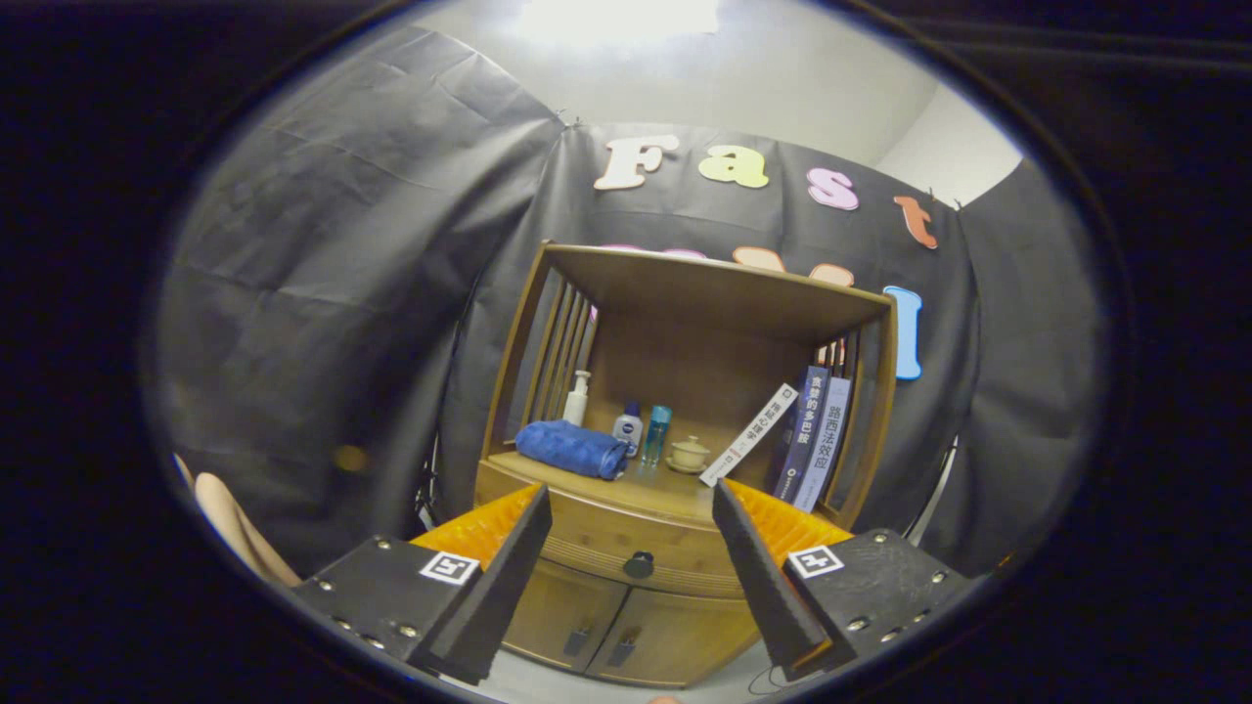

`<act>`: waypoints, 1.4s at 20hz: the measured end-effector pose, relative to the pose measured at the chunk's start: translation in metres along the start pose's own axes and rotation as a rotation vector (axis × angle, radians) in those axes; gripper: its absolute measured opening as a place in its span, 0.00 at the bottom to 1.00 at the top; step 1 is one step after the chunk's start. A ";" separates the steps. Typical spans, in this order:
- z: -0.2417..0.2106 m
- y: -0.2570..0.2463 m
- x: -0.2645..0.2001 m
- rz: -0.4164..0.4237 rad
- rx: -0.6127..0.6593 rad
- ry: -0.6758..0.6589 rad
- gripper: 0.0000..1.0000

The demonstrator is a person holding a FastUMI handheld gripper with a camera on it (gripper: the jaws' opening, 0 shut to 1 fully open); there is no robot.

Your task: Pull open the drawer, take out the items inside it, and place them on the countertop above the cabinet.

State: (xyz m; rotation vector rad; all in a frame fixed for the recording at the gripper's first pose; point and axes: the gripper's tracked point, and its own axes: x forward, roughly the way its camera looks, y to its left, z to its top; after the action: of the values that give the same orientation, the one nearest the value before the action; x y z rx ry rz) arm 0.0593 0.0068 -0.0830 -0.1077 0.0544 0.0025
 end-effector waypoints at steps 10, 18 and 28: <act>-0.121 -0.026 0.092 -0.078 0.080 0.168 0.98; -0.189 -0.017 0.150 -0.095 0.098 0.290 0.79; -0.231 -0.007 0.179 -0.117 0.156 0.394 0.44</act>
State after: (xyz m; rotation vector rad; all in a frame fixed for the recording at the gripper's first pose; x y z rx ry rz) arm 0.2251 -0.0251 -0.3212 0.0463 0.4414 -0.1398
